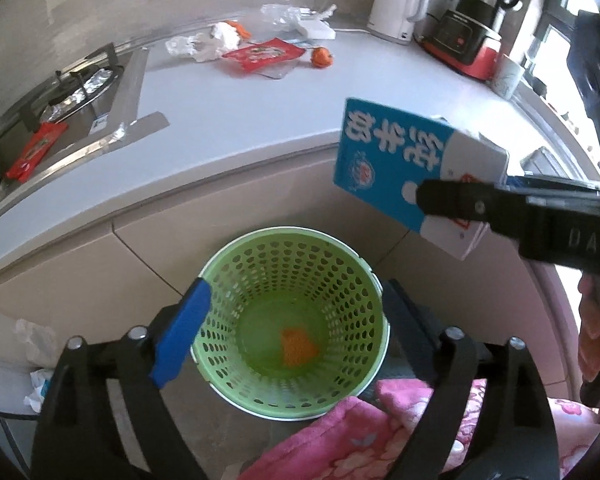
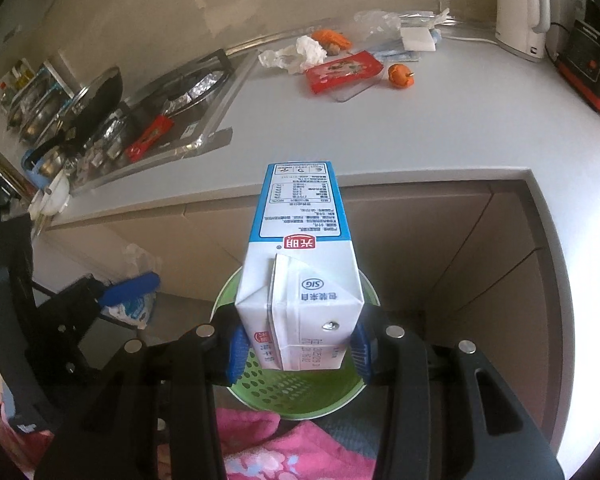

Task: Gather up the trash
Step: 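Carry both items to the green basket and open both tools to drop them, then grasp the crumpled tissue with left tool while right tool grasps the white sponge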

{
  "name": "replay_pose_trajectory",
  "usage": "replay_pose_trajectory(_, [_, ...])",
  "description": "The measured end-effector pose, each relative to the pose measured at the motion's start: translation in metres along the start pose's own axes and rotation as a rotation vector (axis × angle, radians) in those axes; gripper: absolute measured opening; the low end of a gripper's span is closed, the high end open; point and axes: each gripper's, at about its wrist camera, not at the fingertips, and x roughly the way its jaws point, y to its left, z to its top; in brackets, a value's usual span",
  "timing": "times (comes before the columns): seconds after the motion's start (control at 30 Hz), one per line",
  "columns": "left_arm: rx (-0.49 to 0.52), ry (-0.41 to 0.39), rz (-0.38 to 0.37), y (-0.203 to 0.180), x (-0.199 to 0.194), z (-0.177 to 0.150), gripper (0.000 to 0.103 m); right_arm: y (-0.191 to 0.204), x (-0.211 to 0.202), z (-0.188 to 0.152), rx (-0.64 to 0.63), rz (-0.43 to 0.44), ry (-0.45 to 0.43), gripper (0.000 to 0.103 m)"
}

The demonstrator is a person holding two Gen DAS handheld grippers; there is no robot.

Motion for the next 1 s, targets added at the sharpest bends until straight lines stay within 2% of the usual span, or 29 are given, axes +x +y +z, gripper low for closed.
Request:
replay_pose_trajectory(0.17, [-0.039,-0.03,0.023,0.015,-0.009,0.004,0.09,0.004,0.014,-0.003,-0.035,0.004,0.056,0.042])
replay_pose_trajectory(0.27, [-0.073,-0.048,0.038,0.028,-0.016,0.009,0.091,0.009,0.03,-0.01,-0.075,0.029,0.129,0.043])
replay_pose_trajectory(0.3, [-0.077,-0.053,0.044,0.031,-0.017,0.011,0.092,0.011,0.034,-0.011,-0.088,0.034,0.151,0.053])
replay_pose_trajectory(0.33, [-0.079,-0.057,0.051,0.032,-0.018,0.012,0.093,0.013,0.036,-0.012,-0.099,0.036,0.166,0.07])
replay_pose_trajectory(0.4, [-0.085,-0.071,0.066,0.036,-0.02,0.015,0.094,0.017,0.036,-0.012,-0.114,0.006,0.152,0.084])
replay_pose_trajectory(0.43, [-0.088,-0.073,0.068,0.037,-0.02,0.017,0.095,0.018,0.035,-0.01,-0.122,-0.001,0.146,0.087])
replay_pose_trajectory(0.77, [-0.105,-0.081,0.071,0.039,-0.013,0.042,0.095,-0.004,0.034,0.017,-0.082,-0.033,0.11,0.088])
replay_pose_trajectory(1.0, [-0.121,-0.095,0.069,0.039,-0.001,0.082,0.095,-0.031,0.033,0.042,-0.063,-0.1,0.084,0.089])
